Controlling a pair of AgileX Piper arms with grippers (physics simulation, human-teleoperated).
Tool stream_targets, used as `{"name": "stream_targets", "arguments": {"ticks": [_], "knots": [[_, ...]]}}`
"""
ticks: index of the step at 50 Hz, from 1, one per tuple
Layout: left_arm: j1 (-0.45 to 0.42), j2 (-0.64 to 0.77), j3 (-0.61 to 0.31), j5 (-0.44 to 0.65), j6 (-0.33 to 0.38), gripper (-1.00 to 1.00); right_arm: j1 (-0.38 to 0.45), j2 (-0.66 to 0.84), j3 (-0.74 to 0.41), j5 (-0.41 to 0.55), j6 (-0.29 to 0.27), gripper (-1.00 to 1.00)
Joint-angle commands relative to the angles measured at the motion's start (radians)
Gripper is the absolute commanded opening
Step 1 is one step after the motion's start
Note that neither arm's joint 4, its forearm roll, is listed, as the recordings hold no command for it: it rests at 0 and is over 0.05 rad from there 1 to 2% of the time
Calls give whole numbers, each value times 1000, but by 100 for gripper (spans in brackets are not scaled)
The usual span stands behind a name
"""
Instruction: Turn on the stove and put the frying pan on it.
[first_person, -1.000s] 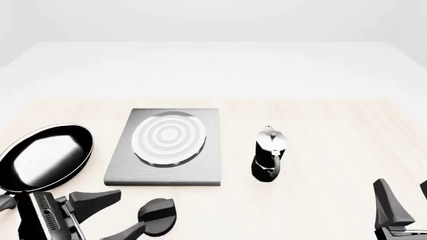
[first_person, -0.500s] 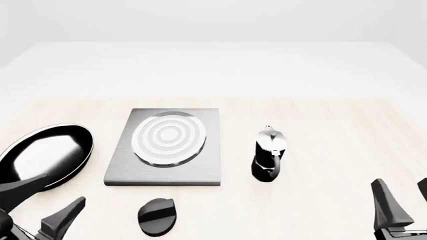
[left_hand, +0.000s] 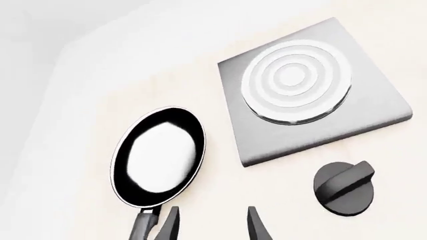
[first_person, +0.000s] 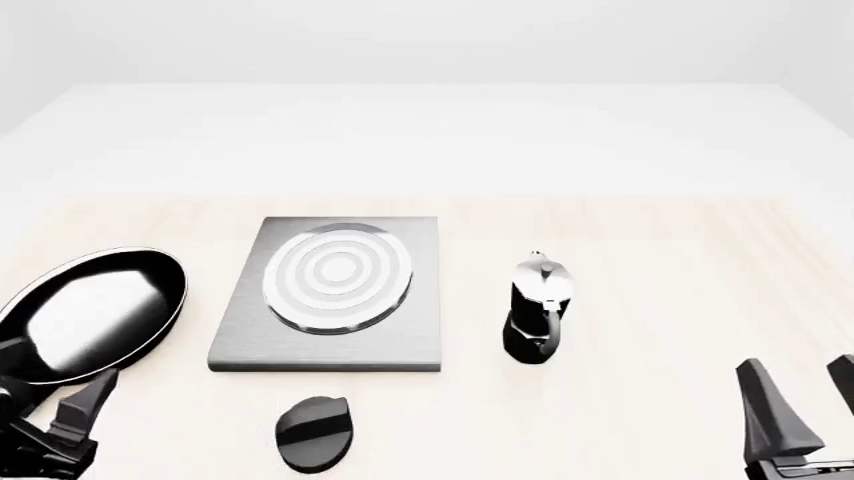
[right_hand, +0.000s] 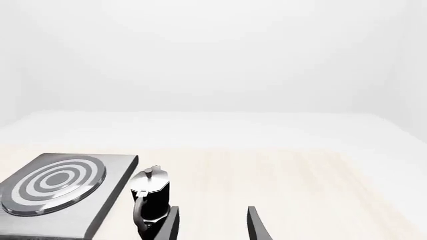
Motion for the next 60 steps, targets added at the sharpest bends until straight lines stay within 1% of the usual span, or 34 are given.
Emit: {"name": "stream_targets", "arguments": {"ticks": [1,3,5,6,7,8,9,11,12,15,17,19,22,23,27,28,31,34,35,37,38,40,43,48,56,57,58,60], "knots": [[128,36,-7,-2,79,100,13,0,-5,4,-1,100],[153,42,9,-6,107,100,14,0,-4,2,-1,100],[160,42,10,-5,110,100,16,0,-3,2,-1,100],[180,50,24,-15,136,100,19,0,0,0,-1,100],[194,58,30,-23,146,100,21,0,2,-2,-1,100],[194,58,30,-23,146,100,21,0,2,-2,-1,100],[219,63,40,-31,174,100,23,0,6,-6,3,100],[240,76,42,-37,192,100,26,0,7,-7,3,100],[256,81,46,-44,215,100,28,0,9,-7,4,100],[272,96,42,-48,220,100,30,0,8,-7,5,100],[295,116,47,-73,238,100,32,0,7,-6,5,100],[326,138,67,-95,274,100,33,0,5,-6,7,100],[339,146,71,-99,285,100,31,0,6,-7,8,100],[356,159,78,-117,304,100,31,0,6,-8,8,100],[388,189,85,-142,328,100,31,0,7,-8,9,100],[401,197,93,-155,348,100,32,0,11,-12,10,100],[428,199,98,-141,375,100,33,0,11,-12,11,100],[441,187,102,-124,387,100,33,0,14,-17,13,100],[457,184,116,-128,414,100,33,0,17,-19,13,100],[471,190,122,-135,422,100,34,0,17,-20,15,100],[494,201,138,-153,449,100,36,0,18,-21,16,100],[516,213,152,-170,472,100,37,0,18,-21,19,100],[526,213,136,-161,469,100,37,0,22,-25,21,100],[568,240,153,-205,528,100,39,0,31,-32,26,100],[597,275,162,-243,565,100,36,0,27,-32,33,100],[605,289,166,-261,573,100,36,0,27,-32,35,100],[624,312,179,-308,603,100,36,0,27,-32,35,100],[635,335,181,-332,612,100,35,0,31,-35,37,100]]}}
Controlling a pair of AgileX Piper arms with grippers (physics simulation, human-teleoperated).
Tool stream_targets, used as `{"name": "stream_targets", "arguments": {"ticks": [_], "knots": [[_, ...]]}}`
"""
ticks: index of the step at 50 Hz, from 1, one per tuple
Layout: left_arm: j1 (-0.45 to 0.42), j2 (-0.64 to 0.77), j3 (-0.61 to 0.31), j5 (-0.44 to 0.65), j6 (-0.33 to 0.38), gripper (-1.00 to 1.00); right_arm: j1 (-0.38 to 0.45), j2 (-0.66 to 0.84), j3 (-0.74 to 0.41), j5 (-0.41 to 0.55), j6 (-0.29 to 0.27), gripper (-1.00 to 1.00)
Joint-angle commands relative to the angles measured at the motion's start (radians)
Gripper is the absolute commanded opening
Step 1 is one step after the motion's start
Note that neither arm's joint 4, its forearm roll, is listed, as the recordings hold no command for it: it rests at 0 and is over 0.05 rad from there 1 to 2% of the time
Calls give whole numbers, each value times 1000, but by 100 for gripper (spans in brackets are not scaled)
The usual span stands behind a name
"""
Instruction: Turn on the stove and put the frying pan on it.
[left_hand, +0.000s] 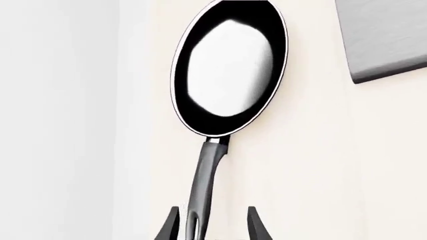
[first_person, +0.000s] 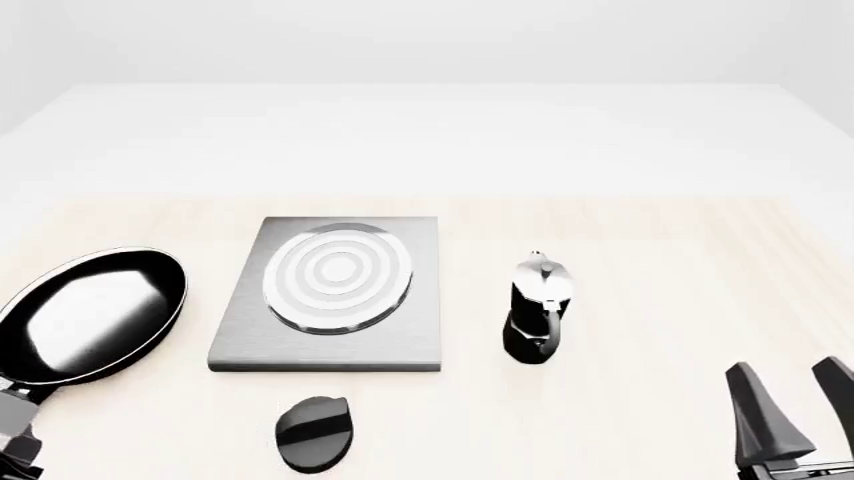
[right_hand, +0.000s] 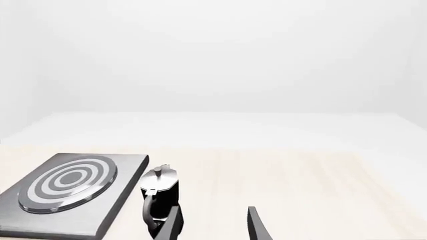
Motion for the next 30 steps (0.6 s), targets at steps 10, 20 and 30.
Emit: {"name": "stream_targets", "arguments": {"ticks": [10,20,30], "knots": [[121,250,44,-293,122,100,-6,0,8,-8,11,100],[122,363,50,-403,119,100,-9,0,1,-2,5,100],[105,472,83,-528,127,100,-17,0,-10,8,-3,100]]}}
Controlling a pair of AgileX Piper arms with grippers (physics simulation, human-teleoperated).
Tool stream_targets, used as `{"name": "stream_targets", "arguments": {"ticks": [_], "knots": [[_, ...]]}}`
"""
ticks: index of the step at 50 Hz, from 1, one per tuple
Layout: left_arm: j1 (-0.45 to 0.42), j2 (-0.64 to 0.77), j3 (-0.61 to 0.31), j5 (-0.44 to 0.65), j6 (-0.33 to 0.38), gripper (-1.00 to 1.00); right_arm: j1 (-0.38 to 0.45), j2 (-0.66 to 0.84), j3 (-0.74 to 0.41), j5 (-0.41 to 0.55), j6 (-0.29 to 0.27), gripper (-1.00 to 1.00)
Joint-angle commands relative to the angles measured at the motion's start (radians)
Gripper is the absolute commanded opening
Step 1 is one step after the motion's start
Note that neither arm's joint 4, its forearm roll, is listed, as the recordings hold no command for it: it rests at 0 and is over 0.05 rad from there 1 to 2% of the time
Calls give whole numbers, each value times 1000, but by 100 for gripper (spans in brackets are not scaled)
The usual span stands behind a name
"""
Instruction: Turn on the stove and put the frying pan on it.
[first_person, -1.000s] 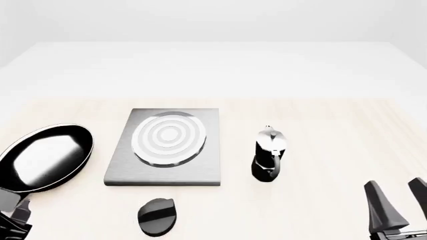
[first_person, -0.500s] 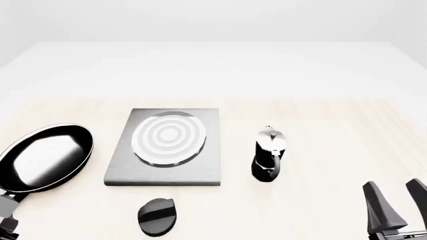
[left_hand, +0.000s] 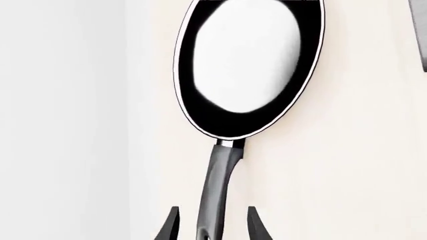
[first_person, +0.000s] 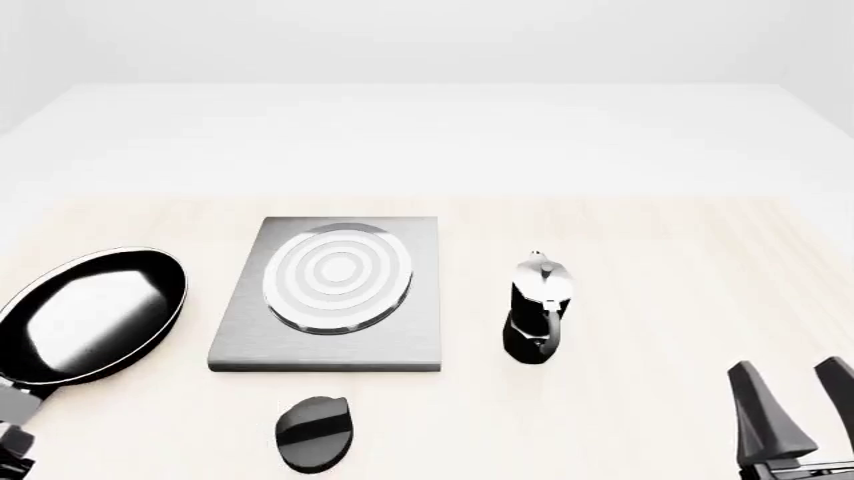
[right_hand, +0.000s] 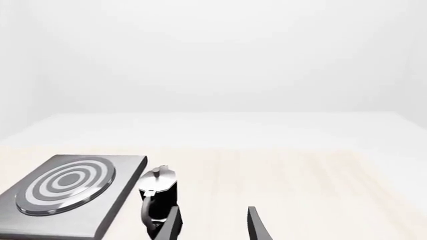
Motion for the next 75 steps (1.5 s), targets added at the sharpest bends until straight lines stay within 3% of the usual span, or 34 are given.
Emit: {"name": "stream_targets", "arguments": {"ticks": [1,10,27,53,75], "knots": [[-5,139,32,-154,11,100,-9,0,-9,8,-7,100],[14,273,46,-288,35,100,-12,0,-2,7,-12,100],[20,382,40,-383,42,100,-17,0,-3,12,-17,100],[60,504,3,-478,85,100,-23,0,-7,20,-25,100],[83,538,-18,-496,99,100,-27,0,-17,28,-30,100]]}}
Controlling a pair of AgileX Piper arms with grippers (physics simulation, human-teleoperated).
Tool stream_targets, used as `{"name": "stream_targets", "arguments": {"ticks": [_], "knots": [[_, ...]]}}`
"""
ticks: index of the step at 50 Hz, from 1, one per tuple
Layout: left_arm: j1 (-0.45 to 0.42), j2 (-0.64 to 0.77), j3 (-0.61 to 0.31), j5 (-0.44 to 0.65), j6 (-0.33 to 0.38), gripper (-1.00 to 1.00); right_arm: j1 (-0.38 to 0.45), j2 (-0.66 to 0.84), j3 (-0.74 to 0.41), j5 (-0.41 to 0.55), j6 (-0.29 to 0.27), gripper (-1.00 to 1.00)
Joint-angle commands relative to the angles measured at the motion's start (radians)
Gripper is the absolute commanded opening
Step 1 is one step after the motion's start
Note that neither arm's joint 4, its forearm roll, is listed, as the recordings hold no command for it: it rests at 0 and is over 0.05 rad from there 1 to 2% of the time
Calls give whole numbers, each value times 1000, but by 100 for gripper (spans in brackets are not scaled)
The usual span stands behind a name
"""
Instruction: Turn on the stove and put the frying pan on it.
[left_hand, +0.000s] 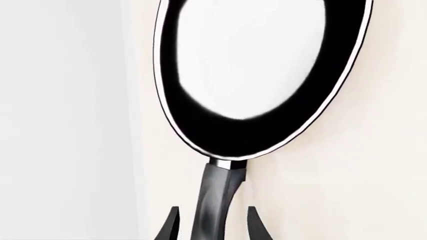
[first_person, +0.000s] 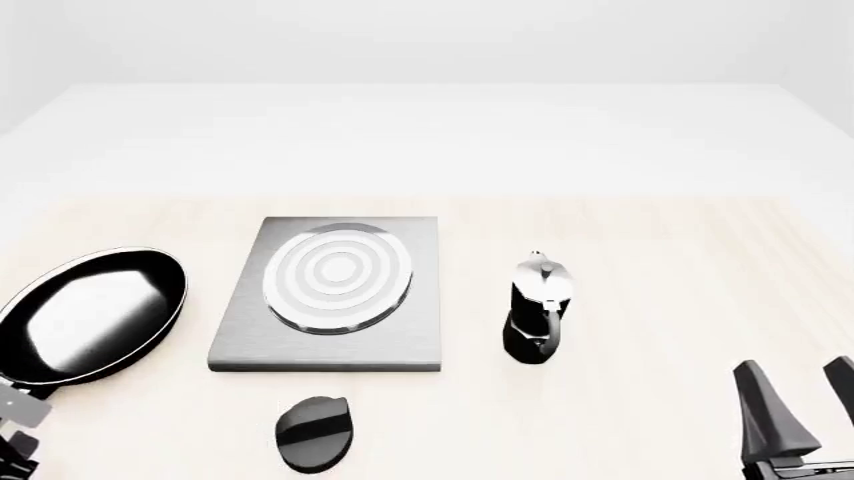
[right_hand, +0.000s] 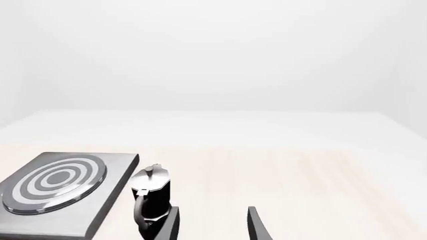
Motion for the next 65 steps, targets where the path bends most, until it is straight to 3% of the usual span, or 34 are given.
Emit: {"name": "stream_targets", "arguments": {"ticks": [1,18,19,42,58,65], "knots": [[13,25,-9,-18,9,100,-2,0,-2,2,-3,100],[16,62,-24,-52,9,100,-2,0,-6,6,-6,100],[16,60,-24,-50,8,-100,-2,0,-8,7,-6,100],[-3,10,-12,-37,6,-100,-1,0,-18,13,-7,100],[-15,-195,-75,149,-7,-100,3,0,-34,20,-4,100],[-18,-231,-80,170,-2,-100,6,0,-36,20,-1,100]]}}
